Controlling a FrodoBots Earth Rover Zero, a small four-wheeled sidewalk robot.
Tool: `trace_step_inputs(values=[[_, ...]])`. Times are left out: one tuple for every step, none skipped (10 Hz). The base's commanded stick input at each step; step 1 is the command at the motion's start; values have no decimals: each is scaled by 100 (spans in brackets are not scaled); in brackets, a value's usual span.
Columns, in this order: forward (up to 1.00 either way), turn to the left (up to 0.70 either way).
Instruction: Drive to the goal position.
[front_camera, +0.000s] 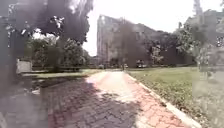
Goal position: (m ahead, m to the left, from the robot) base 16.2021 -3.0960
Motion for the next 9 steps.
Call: trace_step_inputs(values=[[70, 16], [70, 0], [70, 0], [70, 0], [70, 0], [70, 0], [70, 0], [70, 0], [70, 0]])
